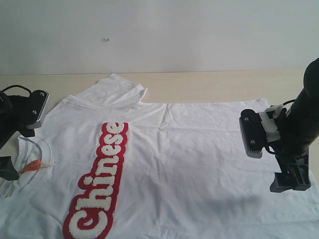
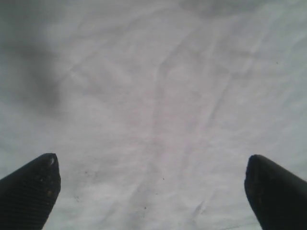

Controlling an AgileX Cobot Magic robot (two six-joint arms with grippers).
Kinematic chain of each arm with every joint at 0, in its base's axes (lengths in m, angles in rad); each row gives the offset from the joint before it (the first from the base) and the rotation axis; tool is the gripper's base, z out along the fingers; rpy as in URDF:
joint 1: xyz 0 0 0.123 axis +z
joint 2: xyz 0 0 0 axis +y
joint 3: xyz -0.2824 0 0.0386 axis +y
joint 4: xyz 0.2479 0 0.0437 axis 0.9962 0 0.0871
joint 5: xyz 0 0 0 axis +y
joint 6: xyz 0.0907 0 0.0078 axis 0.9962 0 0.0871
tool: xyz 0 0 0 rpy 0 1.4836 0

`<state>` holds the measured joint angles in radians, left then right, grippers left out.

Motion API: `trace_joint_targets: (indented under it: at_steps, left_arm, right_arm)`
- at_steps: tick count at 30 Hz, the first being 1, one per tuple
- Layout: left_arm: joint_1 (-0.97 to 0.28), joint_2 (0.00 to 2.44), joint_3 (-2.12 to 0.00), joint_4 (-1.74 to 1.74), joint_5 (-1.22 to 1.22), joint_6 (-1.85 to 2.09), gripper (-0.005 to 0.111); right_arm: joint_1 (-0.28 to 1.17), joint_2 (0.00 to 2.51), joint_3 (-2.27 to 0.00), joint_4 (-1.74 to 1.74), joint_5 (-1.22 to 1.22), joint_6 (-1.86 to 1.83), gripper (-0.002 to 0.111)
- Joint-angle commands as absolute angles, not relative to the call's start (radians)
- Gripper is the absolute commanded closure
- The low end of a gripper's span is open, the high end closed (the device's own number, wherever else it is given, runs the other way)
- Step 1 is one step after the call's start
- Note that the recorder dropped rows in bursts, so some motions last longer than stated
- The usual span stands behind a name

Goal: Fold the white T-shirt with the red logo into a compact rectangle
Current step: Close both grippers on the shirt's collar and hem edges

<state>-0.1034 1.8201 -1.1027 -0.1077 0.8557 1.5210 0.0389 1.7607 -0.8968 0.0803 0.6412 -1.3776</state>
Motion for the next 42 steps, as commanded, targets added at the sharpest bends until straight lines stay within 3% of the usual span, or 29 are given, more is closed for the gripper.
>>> trace_joint_targets:
  at_steps: [1, 20, 31, 42]
  left_arm:
    - [-0.105, 1.863, -1.108, -0.060, 0.861, 1.536, 0.001]
    - [-0.110, 1.914, -1.108, -0.037, 0.841, 1.584, 0.002]
    - [-0.198, 1.967, -1.108, -0.037, 0.782, 1.592, 0.002]
    - [-0.197, 2.014, -1.108, 0.006, 0.786, 1.540, 0.002]
  right_arm:
    - [0.034, 1.762, -0.907, 0.043, 0.637, -1.387, 0.003]
    - [0.034, 1.762, -0.907, 0.015, 0.622, -1.411, 0.003]
    - [0.034, 1.762, -0.907, 0.019, 0.606, -1.411, 0.003]
    - [0.002, 1.770, -0.907, 0.000, 0.610, -1.457, 0.003]
